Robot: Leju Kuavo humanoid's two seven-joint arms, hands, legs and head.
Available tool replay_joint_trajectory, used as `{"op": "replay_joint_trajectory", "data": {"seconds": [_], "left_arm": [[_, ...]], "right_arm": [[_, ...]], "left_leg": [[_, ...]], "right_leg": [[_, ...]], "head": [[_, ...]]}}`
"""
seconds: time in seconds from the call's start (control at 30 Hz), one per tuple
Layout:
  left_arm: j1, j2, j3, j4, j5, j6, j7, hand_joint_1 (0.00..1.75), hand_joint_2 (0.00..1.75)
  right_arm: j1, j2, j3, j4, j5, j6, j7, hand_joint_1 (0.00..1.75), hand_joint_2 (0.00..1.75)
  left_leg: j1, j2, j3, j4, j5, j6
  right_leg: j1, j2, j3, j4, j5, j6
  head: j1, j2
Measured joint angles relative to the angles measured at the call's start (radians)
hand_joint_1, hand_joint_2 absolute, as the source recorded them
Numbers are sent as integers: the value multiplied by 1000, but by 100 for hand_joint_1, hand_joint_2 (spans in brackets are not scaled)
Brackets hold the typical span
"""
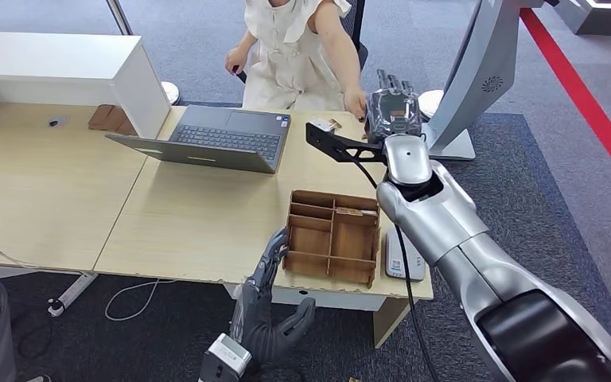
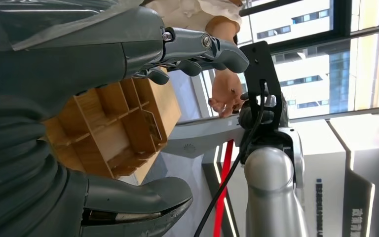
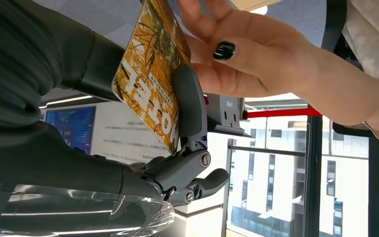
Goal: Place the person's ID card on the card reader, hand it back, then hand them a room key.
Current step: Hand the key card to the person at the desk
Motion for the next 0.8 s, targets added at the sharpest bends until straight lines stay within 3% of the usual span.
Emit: {"op": "replay_joint_trajectory", "data": {"seconds": [0.23, 0.27, 0.4, 0.43, 0.63, 0.7, 0.8], "left_arm": [[-7, 0, -9, 6, 1, 1, 0, 0, 175], [-7, 0, -10, 6, 1, 1, 0, 0, 175], [-9, 0, -12, 6, 1, 1, 2, 0, 175], [-9, 0, -13, 6, 1, 1, 3, 0, 175], [-8, 0, -13, 6, -8, 7, 23, 0, 175], [-7, 0, -13, 6, -16, 15, 27, 0, 175], [-4, 0, -9, 6, -32, 19, 41, 0, 175]], "right_arm": [[-1, 12, 8, 34, -3, -6, 0, 175, 175], [-1, 13, 9, 37, -3, -7, 0, 166, 175], [-1, 15, 13, 50, -5, -12, 0, 7, 175], [-1, 16, 14, 53, -6, -16, 0, 0, 175], [5, 17, 13, 61, -72, -110, 0, 0, 175], [20, 21, -5, 55, -182, -187, -27, 0, 175], [58, 32, -60, 31, -444, -302, -133, 0, 175]], "left_leg": [[0, 0, 0, 0, 0, 0], [0, 0, 0, 0, 0, 0], [0, 0, 0, 0, 0, 0], [0, 0, 0, 0, 0, 0], [0, 0, 0, 0, 0, 0], [0, 0, 0, 0, 0, 0], [0, 0, 0, 0, 0, 0]], "right_leg": [[0, 0, 0, 0, 0, 0], [0, 0, 0, 0, 0, 0], [0, 0, 0, 0, 0, 0], [0, 0, 0, 0, 0, 0], [0, 0, 0, 0, 0, 0], [0, 0, 0, 0, 0, 0], [0, 0, 0, 0, 0, 0]], "head": [[0, 0], [0, 0], [0, 0], [0, 0], [0, 0], [0, 0], [0, 0]]}}
